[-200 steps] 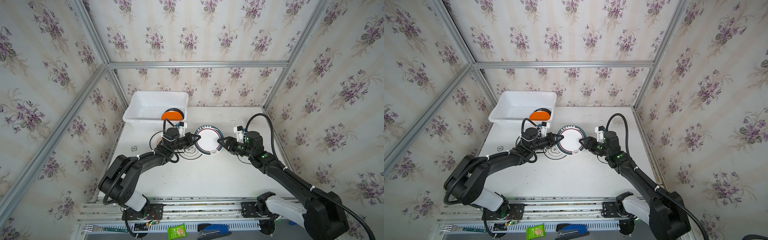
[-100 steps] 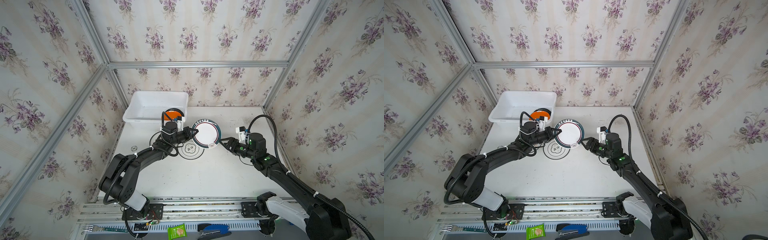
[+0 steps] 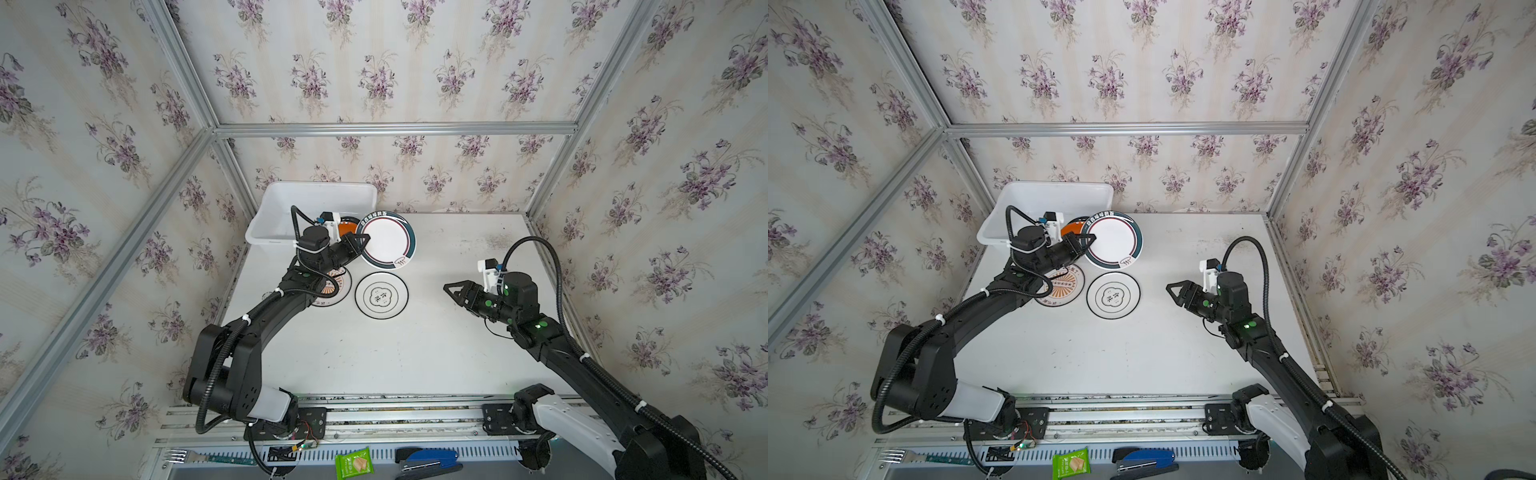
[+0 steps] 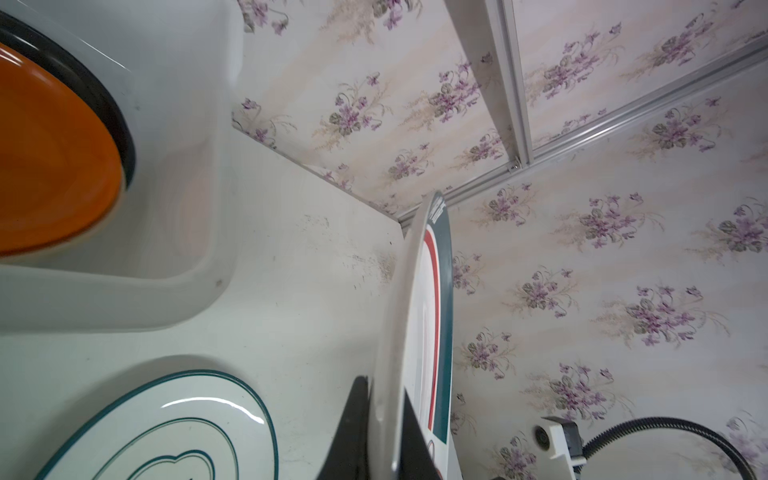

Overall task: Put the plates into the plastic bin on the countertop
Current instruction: 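Carry the plate into the bin with the left gripper while the right gripper withdraws, then lower the green-rimmed plate flat onto the stack and open the left gripper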

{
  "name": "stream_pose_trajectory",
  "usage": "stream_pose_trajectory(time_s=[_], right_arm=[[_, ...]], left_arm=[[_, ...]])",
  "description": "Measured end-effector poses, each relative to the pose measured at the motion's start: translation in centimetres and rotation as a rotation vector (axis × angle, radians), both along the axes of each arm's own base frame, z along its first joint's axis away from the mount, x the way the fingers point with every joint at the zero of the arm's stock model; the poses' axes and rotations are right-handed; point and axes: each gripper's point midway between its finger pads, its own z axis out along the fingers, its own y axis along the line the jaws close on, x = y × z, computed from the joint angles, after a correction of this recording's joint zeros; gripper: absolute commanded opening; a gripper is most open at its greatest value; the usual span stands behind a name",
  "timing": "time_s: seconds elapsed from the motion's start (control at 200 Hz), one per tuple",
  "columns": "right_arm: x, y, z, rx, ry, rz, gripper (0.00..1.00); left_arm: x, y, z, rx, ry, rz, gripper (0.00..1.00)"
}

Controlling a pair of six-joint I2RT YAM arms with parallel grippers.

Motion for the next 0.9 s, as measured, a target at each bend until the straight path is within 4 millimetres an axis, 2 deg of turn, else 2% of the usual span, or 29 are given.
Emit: stream_pose_trajectory(time_s=[0.175,0.365,0.675,0.795,0.9], right_arm=[[-0.6,-0.5,-0.6,-0.019,0.004,-0.004,0.67],[-1.3,-1.0,-1.1,-0.03,-0.003,-0.016,0.67],[-2.2,-1.8,-1.7,-0.047,-0.006,-0.033,0.68],[-2.3,-2.1,-1.8,-0.059,-0.007,-0.046,0.68],[-2.3,-2.4,-2.0,-0.071,-0.002,-0.053,0.68]], left_arm=[[1.3,3.5,1.0,0.094,-0.019,0.128,0.0],[3.7,8.2,1.6,0.197,-0.028,0.288,0.0],[8.2,14.8,-1.7,0.336,0.075,0.475,0.0],[9.8,16.1,-2.9,0.362,0.118,0.502,0.0],[11.3,16.1,-3.2,0.387,0.15,0.496,0.0]])
